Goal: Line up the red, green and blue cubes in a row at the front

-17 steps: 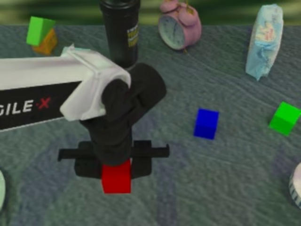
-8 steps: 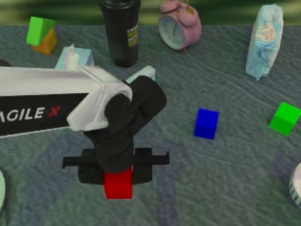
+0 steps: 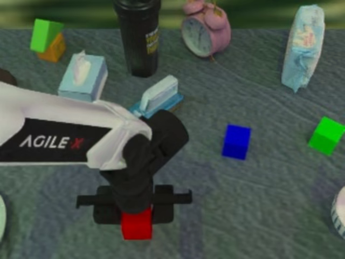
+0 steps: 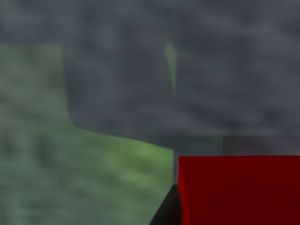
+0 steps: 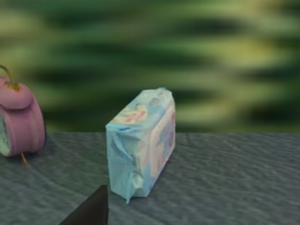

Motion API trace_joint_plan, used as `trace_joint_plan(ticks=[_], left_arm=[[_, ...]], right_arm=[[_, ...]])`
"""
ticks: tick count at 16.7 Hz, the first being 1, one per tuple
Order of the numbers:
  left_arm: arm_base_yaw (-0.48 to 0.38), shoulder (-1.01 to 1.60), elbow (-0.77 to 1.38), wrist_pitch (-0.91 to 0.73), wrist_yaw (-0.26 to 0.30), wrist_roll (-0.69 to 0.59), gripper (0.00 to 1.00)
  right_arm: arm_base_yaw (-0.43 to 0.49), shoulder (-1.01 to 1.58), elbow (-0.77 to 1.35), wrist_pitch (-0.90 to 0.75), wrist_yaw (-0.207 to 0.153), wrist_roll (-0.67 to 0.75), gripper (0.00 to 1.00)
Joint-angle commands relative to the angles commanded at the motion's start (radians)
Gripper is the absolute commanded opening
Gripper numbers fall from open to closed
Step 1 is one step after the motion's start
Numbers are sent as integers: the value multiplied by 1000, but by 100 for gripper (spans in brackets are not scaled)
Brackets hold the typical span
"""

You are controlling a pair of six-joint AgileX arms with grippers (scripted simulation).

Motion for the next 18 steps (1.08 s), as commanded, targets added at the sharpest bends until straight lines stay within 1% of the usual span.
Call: trace_joint_plan(ticks=[1,14,15,18], left_arm=[[0,0,0,0,0,0,0],[0,0,0,0,0,0,98],[0,0,0,0,0,0,100],[0,0,0,0,0,0,100]], right_arm=[[0,0,0,0,0,0,100],[0,0,0,0,0,0,100],[0,0,0,0,0,0,100],[0,0,0,0,0,0,100]])
